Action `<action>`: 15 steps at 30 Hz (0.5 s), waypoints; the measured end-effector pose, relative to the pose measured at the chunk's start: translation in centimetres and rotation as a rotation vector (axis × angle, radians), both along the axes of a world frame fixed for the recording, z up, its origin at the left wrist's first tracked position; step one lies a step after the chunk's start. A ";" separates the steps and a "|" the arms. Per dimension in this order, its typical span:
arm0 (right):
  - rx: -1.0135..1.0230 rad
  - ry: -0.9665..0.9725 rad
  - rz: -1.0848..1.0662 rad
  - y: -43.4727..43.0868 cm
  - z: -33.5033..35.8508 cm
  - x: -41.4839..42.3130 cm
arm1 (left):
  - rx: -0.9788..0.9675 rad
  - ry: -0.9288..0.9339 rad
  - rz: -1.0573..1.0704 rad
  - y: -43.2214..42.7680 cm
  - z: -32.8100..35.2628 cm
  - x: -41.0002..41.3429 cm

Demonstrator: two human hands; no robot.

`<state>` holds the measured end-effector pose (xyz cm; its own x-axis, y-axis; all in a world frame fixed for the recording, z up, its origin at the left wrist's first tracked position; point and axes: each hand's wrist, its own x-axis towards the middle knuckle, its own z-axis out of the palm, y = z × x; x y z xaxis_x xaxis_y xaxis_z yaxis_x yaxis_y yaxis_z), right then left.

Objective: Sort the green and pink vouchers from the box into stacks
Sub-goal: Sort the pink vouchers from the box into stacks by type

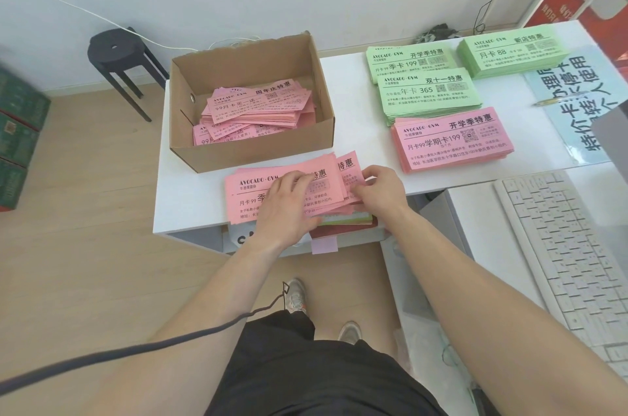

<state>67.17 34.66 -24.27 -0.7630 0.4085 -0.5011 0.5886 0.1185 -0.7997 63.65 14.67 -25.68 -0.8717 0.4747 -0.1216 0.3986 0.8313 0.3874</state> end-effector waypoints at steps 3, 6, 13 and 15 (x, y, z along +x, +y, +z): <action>0.046 -0.015 0.014 0.2 -0.3 0.2 | -0.025 0.026 0.000 0.0 -0.1 -0.1; 0.030 -0.020 -0.004 0.4 -0.6 0.3 | -0.017 0.014 -0.006 -0.3 -0.2 -0.2; 0.016 -0.036 -0.070 1.3 -0.7 0.7 | 0.002 0.026 -0.027 -1.2 -0.2 -0.3; 0.034 -0.039 -0.096 1.7 -0.8 0.9 | -0.004 0.020 -0.026 -1.6 -0.3 -0.5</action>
